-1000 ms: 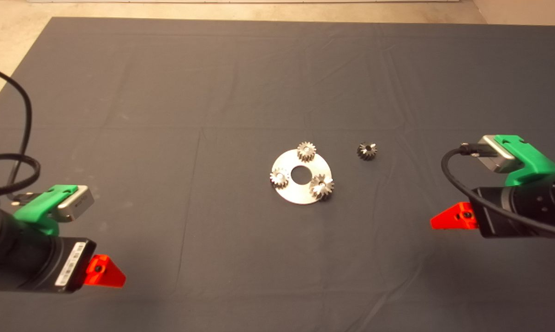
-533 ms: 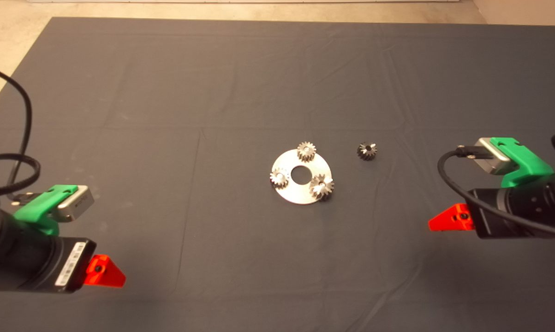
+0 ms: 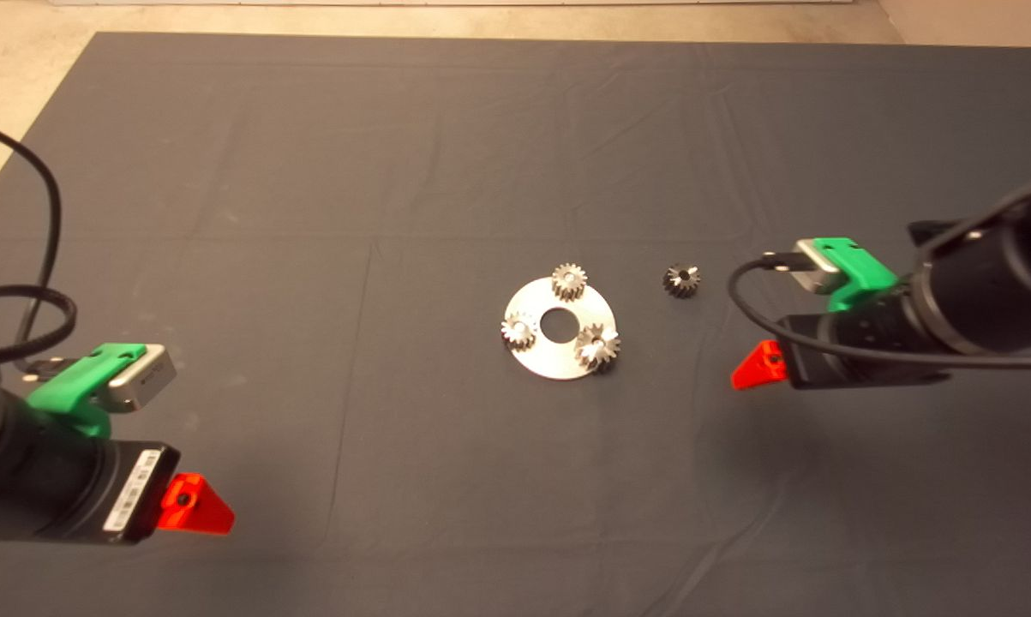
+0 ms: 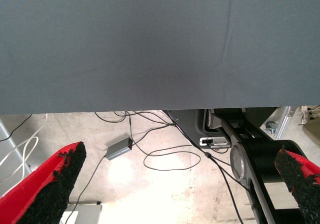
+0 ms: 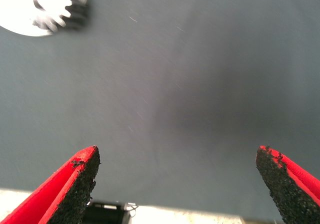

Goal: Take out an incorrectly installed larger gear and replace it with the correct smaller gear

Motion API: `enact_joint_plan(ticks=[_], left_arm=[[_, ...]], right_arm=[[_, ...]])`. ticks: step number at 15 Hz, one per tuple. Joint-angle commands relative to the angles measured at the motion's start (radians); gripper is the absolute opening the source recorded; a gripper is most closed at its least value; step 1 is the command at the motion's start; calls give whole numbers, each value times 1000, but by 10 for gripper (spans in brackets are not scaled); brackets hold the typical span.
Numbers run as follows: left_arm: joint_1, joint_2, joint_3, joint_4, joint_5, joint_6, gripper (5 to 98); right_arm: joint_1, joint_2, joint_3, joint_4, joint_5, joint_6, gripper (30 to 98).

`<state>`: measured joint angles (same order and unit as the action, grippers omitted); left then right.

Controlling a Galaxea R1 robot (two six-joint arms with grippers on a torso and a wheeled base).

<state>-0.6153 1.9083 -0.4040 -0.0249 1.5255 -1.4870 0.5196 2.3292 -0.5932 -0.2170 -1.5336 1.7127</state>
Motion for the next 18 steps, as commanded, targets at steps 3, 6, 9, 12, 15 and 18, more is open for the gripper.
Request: enact_joint_plan(ticks=[3, 6, 9, 12, 15, 18], left_arm=[[-4, -5, 1, 3, 102, -1, 982], [-4, -4, -1, 3, 100, -1, 982], [-4, -2, 1, 3, 100, -1, 982], [-4, -1, -1, 2, 100, -1, 982], [-4, -1, -1, 2, 100, -1, 982], [-4, -1, -1, 2, 100, -1, 982]], right_arm=[[-49, 182, -215, -110, -115, -126, 832], [-49, 274, -298, -128, -114, -134, 832], [-46, 377, -366, -131, -111, -136, 832], [-44, 424, -379, -131, -108, -130, 832], [-44, 418, -354, -131, -111, -128, 832], [-52, 363, -323, -133, -114, -124, 832]])
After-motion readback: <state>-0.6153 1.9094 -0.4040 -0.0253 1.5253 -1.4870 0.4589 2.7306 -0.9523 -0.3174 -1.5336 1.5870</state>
